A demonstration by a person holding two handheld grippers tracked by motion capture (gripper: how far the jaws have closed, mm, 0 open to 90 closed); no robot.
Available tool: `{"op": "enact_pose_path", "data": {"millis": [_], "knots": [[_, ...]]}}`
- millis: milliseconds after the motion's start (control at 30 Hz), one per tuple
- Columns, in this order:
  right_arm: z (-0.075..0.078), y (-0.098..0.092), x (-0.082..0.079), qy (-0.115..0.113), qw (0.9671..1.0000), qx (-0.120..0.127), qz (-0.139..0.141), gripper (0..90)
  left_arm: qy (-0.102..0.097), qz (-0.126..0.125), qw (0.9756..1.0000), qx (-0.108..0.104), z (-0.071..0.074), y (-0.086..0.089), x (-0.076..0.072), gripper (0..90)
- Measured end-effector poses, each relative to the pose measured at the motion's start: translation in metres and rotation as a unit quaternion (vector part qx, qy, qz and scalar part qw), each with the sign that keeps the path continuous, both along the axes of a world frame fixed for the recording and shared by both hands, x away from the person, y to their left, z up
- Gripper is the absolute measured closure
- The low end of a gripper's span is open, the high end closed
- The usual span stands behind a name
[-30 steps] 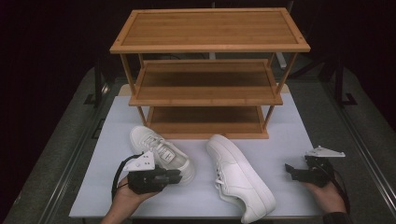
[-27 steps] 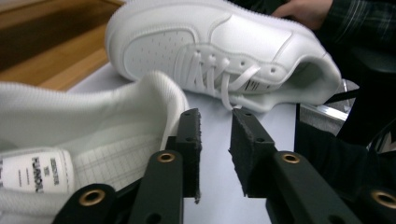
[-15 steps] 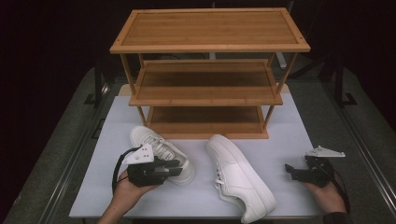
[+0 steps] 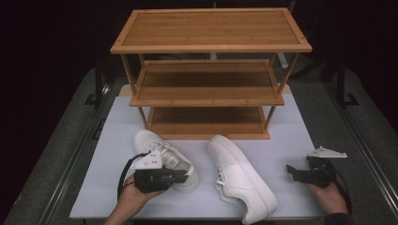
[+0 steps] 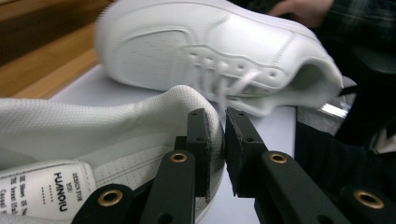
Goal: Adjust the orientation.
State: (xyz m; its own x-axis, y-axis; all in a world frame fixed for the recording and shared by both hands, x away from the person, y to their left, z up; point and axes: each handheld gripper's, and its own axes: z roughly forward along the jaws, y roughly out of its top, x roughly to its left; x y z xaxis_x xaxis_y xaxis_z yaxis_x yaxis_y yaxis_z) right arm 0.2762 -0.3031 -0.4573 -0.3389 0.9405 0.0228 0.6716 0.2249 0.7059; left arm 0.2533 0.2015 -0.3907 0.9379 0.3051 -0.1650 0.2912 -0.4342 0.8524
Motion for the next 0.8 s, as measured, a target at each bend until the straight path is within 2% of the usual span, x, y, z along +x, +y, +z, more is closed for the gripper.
{"op": "enact_pose_path", "data": {"millis": [67,233,400,467,567,667,733,800], "knots": [[0.0,0.0,0.0,0.0,1.0,0.0,0.0,13.1,0.003,-0.013,0.9999,-0.007,0.0,-0.005,-0.006,80.7],[0.0,0.0,0.0,-0.001,1.0,-0.001,0.001,13.1,0.008,-0.038,0.9992,-0.006,0.0,-0.013,-0.019,80.6],[0.0,0.0,0.0,0.0,1.0,0.0,0.0,13.1,0.008,-0.04,0.9991,-0.012,0.0,-0.007,-0.022,77.6],[0.0,0.0,0.0,-0.001,1.0,0.0,0.0,13.1,0.004,-0.037,0.9992,-0.017,0.004,-0.001,-0.024,72.7],[0.0,0.0,0.0,0.0,1.0,0.0,0.0,13.1,-0.01,-0.02,0.9994,-0.027,0.014,0.016,-0.029,70.3],[0.0,0.0,0.0,-0.001,1.0,0.0,0.0,13.1,-0.021,0.011,0.9994,-0.027,0.02,0.04,-0.031,72.8],[0.0,0.0,0.0,-0.001,1.0,0.0,0.0,13.1,-0.022,0.041,0.9987,-0.022,0.02,0.059,-0.03,76.4],[0.0,0.0,0.0,0.0,1.0,-0.001,0.0,13.1,-0.015,0.08,0.9966,-0.015,0.017,0.078,-0.028,80.5]]}}
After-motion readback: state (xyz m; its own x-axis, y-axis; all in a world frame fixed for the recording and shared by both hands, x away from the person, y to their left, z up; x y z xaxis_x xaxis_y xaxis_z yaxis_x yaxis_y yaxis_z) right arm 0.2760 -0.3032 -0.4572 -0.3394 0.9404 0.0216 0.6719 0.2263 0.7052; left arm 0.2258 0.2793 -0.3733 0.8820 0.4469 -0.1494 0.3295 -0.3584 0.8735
